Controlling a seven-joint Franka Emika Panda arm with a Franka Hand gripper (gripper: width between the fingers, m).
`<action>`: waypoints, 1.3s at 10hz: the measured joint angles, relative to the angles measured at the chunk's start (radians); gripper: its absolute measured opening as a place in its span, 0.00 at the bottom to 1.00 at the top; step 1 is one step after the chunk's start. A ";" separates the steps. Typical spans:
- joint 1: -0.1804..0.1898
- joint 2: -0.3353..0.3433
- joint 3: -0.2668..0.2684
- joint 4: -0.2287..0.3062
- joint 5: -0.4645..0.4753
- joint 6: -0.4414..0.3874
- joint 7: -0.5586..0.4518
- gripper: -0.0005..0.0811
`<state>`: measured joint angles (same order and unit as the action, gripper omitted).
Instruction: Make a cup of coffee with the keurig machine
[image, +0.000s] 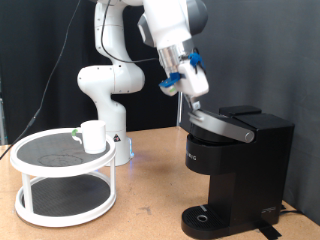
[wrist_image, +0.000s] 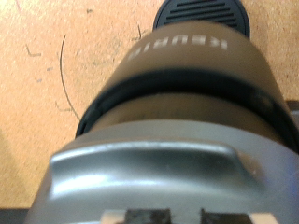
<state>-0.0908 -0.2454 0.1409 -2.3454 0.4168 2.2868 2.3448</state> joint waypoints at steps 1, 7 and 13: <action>-0.002 0.018 0.000 -0.016 -0.008 0.022 -0.002 0.01; -0.011 0.059 -0.013 -0.069 0.061 0.140 -0.099 0.01; -0.006 0.017 -0.086 -0.081 0.426 0.024 -0.459 0.01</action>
<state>-0.0966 -0.2280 0.0554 -2.4259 0.8432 2.3110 1.8854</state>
